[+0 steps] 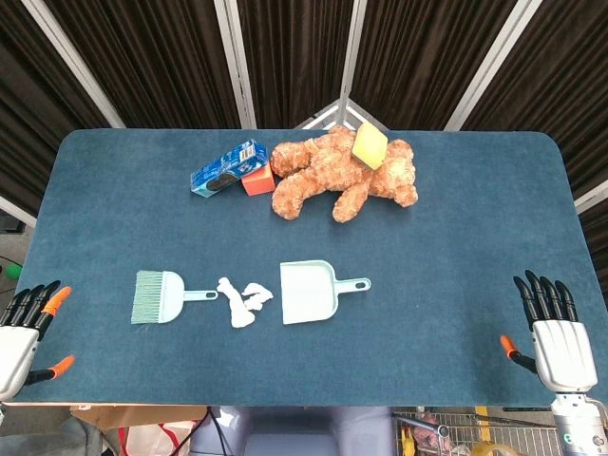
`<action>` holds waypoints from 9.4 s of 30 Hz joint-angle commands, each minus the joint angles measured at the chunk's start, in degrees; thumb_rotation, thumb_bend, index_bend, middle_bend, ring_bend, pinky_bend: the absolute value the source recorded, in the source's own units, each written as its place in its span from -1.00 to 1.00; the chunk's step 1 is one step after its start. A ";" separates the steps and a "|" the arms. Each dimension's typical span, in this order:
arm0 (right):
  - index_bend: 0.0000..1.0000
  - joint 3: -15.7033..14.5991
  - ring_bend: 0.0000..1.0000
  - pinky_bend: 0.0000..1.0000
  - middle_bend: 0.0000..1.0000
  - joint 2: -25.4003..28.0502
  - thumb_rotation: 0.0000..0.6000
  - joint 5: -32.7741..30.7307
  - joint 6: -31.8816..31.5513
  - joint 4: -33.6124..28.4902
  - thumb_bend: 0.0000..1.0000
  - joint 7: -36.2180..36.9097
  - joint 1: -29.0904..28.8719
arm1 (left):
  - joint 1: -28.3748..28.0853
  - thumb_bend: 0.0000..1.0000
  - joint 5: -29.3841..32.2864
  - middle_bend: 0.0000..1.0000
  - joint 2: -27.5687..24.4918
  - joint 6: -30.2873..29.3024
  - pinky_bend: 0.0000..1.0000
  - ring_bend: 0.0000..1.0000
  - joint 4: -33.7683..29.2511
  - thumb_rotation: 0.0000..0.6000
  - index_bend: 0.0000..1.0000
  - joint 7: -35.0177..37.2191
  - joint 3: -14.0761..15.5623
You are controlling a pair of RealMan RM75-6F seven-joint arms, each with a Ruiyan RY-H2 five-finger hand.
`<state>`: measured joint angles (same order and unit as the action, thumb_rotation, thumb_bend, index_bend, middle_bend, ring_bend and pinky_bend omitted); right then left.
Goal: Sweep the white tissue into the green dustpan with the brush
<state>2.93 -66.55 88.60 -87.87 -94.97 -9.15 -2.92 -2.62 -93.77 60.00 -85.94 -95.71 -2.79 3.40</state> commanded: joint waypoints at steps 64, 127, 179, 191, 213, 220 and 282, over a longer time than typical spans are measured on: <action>-0.23 9.04 0.68 0.81 0.68 -19.43 1.00 -20.31 24.36 4.86 -0.29 -22.05 -22.75 | -0.10 -1.00 1.56 -1.00 -0.05 1.68 -1.00 -1.00 -1.70 1.00 -1.00 -3.41 0.06; 0.11 8.05 0.68 0.80 0.68 -31.49 1.00 -26.89 21.55 9.07 -0.05 -27.77 -30.83 | -10.39 -0.78 9.97 -0.11 2.35 12.78 0.01 -0.08 -5.09 1.00 -0.87 -10.45 -7.67; 0.11 6.92 0.68 0.81 0.68 -31.32 1.00 -27.07 21.38 13.46 -0.04 -26.07 -30.54 | -36.39 -0.22 55.42 1.00 32.98 22.43 0.98 0.98 5.84 1.00 -0.04 -46.67 -10.81; 0.11 6.46 0.68 0.81 0.68 -31.21 1.00 -26.60 21.48 14.04 -0.04 -25.43 -30.23 | -35.69 0.25 53.50 1.00 35.04 20.36 1.00 1.00 5.88 1.00 0.53 -39.08 -13.31; 0.11 6.79 0.68 0.81 0.68 -30.05 1.00 -27.40 19.89 9.52 -0.04 -29.20 -30.31 | -33.72 0.37 48.77 1.00 32.88 18.02 1.00 1.00 -5.82 1.00 0.64 -24.77 -17.99; 0.11 6.49 0.68 0.81 0.68 -30.57 1.00 -27.82 19.34 9.08 -0.04 -30.91 -30.40 | -34.41 0.37 47.61 1.00 35.46 16.68 1.00 1.00 -7.60 1.00 0.64 -22.79 -19.20; 0.13 5.28 0.68 0.81 0.68 -30.78 1.00 -24.04 16.75 11.52 -0.04 -34.77 -28.55 | -37.69 0.36 34.60 1.00 40.70 14.03 1.00 1.00 -4.89 1.00 0.63 -13.47 -27.29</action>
<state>8.21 -97.30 64.58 -71.09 -83.43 -43.90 -31.48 -41.01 -58.67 102.21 -72.52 -99.95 -16.15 -24.66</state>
